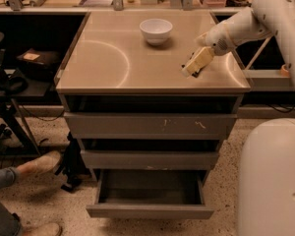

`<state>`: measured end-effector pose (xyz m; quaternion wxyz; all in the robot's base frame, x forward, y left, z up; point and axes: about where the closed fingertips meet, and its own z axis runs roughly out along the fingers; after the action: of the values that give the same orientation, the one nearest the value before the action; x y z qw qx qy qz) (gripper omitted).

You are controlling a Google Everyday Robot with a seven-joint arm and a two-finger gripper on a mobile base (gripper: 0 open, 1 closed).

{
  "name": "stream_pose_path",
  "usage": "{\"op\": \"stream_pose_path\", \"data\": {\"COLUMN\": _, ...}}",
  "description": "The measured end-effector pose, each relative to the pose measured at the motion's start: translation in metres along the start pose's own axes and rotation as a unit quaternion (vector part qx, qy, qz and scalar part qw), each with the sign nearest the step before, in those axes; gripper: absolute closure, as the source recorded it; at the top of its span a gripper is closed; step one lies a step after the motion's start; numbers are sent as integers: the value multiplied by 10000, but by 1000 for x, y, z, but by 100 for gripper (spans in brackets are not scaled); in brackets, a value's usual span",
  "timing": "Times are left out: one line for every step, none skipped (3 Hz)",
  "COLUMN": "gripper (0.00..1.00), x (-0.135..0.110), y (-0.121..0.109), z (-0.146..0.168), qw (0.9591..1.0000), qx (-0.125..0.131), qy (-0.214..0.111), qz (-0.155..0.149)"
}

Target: Place rxbar chocolate into bottom drawer

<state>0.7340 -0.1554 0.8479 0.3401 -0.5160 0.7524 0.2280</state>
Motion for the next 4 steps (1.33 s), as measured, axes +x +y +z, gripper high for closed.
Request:
{"op": "stream_pose_path", "data": {"gripper": 0, "x": 10, "y": -30, "z": -6, "qw": 9979, "qx": 538, "qy": 317, "qz": 180}}
{"op": "stream_pose_path", "data": {"gripper": 0, "x": 14, "y": -73, "z": -18, "qw": 9857, "qx": 1482, "qy": 745, "qz": 301}}
{"op": "stream_pose_path", "data": {"gripper": 0, "x": 14, "y": -89, "z": -20, "qw": 9804, "qx": 1805, "qy": 737, "qz": 266}}
{"op": "stream_pose_path", "data": {"gripper": 0, "x": 30, "y": -81, "z": -9, "qw": 9839, "qx": 1516, "qy": 841, "qz": 431}}
